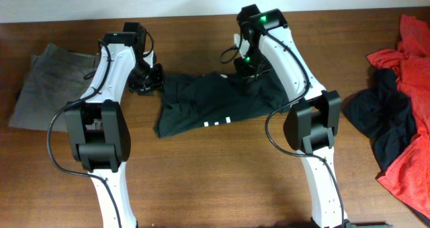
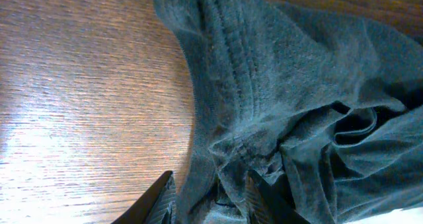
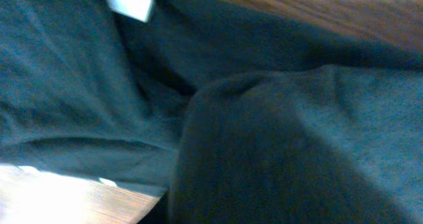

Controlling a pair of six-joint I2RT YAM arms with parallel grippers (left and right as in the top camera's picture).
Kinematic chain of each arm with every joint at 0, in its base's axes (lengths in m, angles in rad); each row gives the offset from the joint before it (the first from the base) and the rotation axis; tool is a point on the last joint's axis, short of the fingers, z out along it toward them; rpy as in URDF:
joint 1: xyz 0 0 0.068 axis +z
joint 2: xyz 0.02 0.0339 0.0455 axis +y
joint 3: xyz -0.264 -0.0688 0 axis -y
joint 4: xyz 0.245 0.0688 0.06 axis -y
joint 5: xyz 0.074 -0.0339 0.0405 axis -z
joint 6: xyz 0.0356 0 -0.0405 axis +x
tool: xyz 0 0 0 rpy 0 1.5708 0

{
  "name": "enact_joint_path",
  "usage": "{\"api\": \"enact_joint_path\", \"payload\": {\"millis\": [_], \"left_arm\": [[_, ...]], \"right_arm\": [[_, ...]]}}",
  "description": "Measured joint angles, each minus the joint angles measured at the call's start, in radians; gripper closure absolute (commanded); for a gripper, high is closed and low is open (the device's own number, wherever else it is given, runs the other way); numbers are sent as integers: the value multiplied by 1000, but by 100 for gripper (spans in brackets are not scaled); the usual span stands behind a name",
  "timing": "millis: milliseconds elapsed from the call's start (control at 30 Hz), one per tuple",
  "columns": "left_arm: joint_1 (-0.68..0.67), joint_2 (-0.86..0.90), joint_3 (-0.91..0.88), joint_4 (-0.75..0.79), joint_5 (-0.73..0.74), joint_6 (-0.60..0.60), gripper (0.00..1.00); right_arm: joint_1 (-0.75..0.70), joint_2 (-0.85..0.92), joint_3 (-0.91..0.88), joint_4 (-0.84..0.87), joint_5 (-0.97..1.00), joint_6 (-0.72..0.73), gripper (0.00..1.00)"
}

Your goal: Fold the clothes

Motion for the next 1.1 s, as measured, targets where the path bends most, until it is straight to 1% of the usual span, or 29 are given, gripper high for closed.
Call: {"api": "enact_joint_path", "payload": {"millis": [67, 133, 167, 300, 500, 567, 700, 800, 833, 900, 1000, 1100], "left_arm": [[0, 0, 0, 0, 0, 2, 66], [0, 0, 0, 0, 0, 2, 66], [0, 0, 0, 0, 0, 2, 65], [0, 0, 0, 0, -3, 5, 65], [0, 0, 0, 0, -3, 17, 64], [0, 0, 0, 0, -3, 21, 62], [0, 0, 0, -7, -4, 24, 62], [0, 0, 0, -8, -4, 24, 61], [0, 0, 0, -8, -4, 24, 61], [0, 0, 0, -7, -4, 24, 61], [0, 0, 0, -7, -4, 24, 61], [0, 0, 0, -7, -4, 24, 61]], "right_arm": [[11, 0, 0, 4, -16, 5, 66], [19, 0, 0, 2, -53, -8, 62], [20, 0, 0, -2, -73, -24, 61], [25, 0, 0, -19, -121, -90, 61], [3, 0, 0, -19, -69, -61, 62], [-22, 0, 0, -19, -57, -51, 61], [-77, 0, 0, -32, -51, -31, 59], [-119, 0, -1, -76, -93, -63, 55], [-120, 0, -1, -80, -102, -73, 52], [-113, 0, -1, -80, -119, -86, 43], [-82, 0, -2, -58, -123, -100, 40], [-35, 0, -2, -27, -113, -101, 39]]}}
